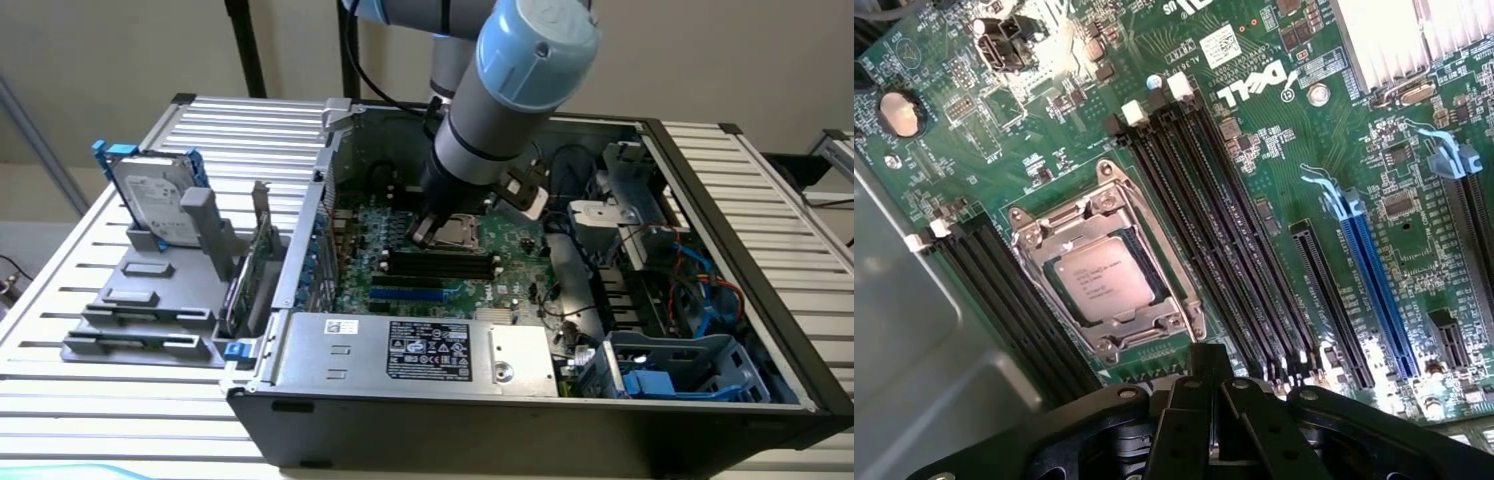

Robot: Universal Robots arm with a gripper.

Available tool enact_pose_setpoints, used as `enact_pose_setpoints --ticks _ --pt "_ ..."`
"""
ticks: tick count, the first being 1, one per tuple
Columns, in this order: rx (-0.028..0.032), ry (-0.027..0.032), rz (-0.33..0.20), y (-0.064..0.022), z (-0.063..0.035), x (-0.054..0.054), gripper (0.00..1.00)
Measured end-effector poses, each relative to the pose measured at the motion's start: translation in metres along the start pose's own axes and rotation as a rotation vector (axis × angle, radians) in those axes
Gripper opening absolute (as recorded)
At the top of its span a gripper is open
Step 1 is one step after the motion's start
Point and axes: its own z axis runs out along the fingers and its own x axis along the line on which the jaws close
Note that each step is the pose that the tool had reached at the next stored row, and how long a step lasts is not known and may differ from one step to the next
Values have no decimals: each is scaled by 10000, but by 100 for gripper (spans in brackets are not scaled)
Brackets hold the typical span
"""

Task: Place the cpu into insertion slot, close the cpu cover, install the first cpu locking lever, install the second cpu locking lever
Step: 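Install the second cpu locking lever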

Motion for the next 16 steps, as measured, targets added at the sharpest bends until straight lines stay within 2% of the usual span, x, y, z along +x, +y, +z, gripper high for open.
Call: enact_pose_setpoints --ticks 6,12,16 --pt "-117 -58 -3 -35 81 38 11" --pt "-236 -205 22 -55 149 20 11" --pt "-265 -211 19 -58 181 16 11"
